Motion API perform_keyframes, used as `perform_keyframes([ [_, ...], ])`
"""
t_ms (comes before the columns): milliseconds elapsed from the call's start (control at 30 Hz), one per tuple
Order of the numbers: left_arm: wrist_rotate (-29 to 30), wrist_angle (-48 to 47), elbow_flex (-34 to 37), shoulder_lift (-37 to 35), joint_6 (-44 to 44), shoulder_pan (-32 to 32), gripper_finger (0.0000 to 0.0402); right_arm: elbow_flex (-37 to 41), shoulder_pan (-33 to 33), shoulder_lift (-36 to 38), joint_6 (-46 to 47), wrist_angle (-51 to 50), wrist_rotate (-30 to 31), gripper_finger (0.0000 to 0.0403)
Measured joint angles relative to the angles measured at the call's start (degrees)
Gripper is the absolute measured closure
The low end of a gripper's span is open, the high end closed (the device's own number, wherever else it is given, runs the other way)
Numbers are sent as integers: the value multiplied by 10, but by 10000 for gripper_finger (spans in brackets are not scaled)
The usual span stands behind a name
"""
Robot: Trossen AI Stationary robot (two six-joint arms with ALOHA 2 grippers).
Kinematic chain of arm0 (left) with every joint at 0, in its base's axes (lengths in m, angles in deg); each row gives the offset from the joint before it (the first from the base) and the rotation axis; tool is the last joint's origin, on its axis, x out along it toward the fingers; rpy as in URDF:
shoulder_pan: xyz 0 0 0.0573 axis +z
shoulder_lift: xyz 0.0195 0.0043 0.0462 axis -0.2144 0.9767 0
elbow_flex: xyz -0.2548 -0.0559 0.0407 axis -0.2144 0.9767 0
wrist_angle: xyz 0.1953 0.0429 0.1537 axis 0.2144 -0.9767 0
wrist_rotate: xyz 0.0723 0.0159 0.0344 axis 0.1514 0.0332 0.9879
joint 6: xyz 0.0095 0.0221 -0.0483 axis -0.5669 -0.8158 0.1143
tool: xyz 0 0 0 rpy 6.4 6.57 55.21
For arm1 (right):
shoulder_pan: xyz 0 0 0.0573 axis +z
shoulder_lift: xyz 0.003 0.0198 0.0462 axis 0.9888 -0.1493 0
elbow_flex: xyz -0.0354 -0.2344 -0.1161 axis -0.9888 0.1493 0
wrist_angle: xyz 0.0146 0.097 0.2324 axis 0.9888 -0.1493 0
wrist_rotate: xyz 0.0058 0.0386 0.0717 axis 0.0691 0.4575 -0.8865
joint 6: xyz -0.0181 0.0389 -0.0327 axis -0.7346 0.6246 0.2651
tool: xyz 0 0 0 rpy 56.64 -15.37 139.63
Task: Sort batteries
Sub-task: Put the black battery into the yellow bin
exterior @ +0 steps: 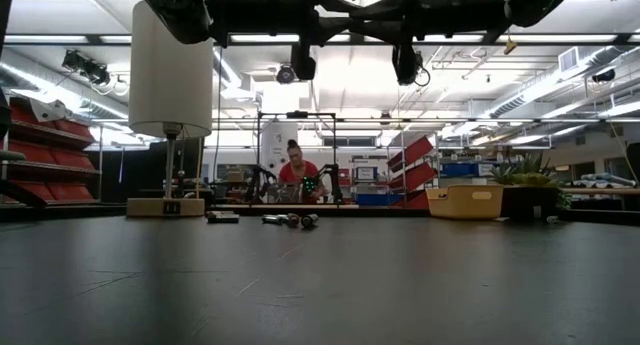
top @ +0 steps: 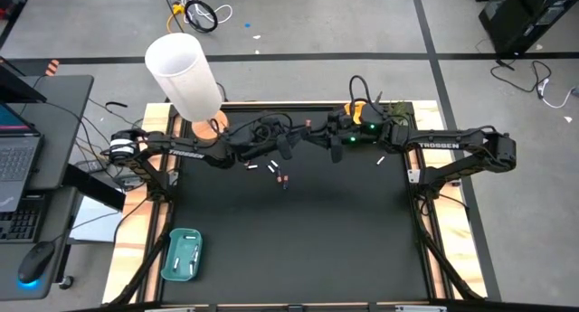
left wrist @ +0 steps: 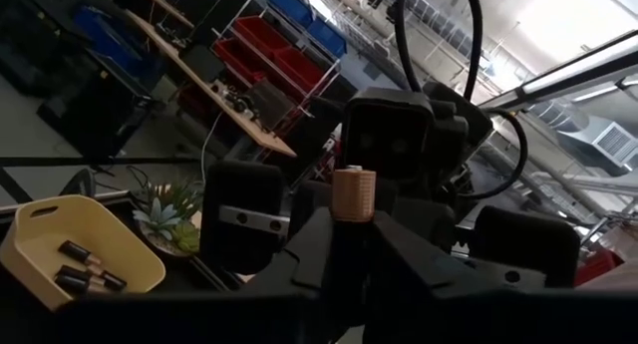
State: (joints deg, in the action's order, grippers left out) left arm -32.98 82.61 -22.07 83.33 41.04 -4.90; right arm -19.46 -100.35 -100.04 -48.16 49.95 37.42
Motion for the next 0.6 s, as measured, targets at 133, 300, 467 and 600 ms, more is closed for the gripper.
perform_keyframes([
  [133, -2, -2, 0, 0, 1, 0, 329, 0, 3, 0, -2, -5, 0, 364],
  [300, -2, -2, 0, 0, 1, 0, 327, 0, 4, 0, -3, -6, 1, 364],
  [467, 10, -1, 0, 0, 0, 0, 322, 0, 4, 2, -2, -8, 4, 364],
  [600, 13, -1, 0, 0, -7, -1, 302, 0, 5, 4, -1, -13, 12, 364],
])
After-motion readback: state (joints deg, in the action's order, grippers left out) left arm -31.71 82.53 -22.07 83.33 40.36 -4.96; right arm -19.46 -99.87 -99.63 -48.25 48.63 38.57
